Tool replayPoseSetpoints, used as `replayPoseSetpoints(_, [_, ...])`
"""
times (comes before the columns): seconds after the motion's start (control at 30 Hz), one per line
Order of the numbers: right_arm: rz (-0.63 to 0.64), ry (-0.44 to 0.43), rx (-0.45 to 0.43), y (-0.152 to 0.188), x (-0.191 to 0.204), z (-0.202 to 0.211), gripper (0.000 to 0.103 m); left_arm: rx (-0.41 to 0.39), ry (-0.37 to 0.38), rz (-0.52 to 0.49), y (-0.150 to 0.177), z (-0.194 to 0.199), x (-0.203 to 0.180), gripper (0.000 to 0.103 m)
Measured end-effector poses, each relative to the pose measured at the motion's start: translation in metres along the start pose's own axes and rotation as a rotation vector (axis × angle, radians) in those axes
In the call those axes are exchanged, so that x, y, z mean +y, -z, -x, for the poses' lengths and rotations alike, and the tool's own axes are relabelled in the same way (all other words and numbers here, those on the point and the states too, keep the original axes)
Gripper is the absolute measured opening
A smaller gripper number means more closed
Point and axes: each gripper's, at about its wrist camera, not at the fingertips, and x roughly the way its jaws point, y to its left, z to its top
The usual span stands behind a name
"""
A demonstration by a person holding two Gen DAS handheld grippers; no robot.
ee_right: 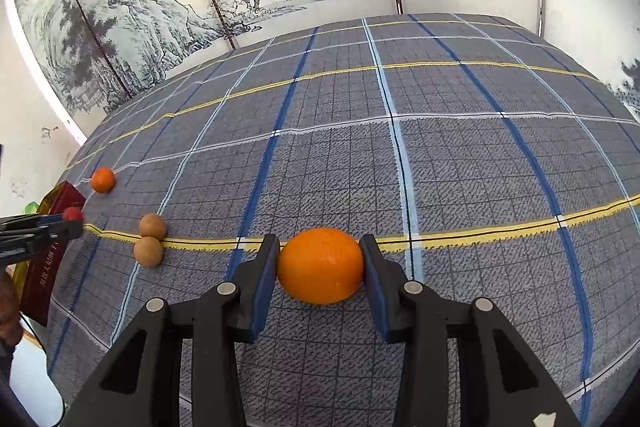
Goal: Organize fruits
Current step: 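Reach the left gripper to the loose red tomato and grasp it, then carry the red tomato into the tin and open the left gripper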
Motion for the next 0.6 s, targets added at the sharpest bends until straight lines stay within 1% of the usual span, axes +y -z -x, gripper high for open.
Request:
replayPoseSetpoints(0.1, [0.006, 0.006, 0.001, 0.000, 0.001, 0.000, 0.038, -0.016, 0.018, 0.032, 0.010, 0.023, 0.004, 0.030])
replayPoseSetpoints(0.27, [0.012, 0.011, 0.002, 0.001, 0.001, -0.001, 0.038, -0.045, 0.019, 0.096, 0.033, 0.057, 0.018, 0.030])
replayPoseSetpoints(0.43, [0.022, 0.021, 0.003, 0.001, 0.003, -0.001, 0.038, -0.052, -0.015, 0.170, 0.064, 0.086, 0.047, 0.030])
replayPoseSetpoints(0.6, [0.028, 0.028, 0.005, 0.001, 0.004, -0.002, 0.038, -0.053, -0.088, 0.245, 0.091, 0.105, 0.084, 0.030])
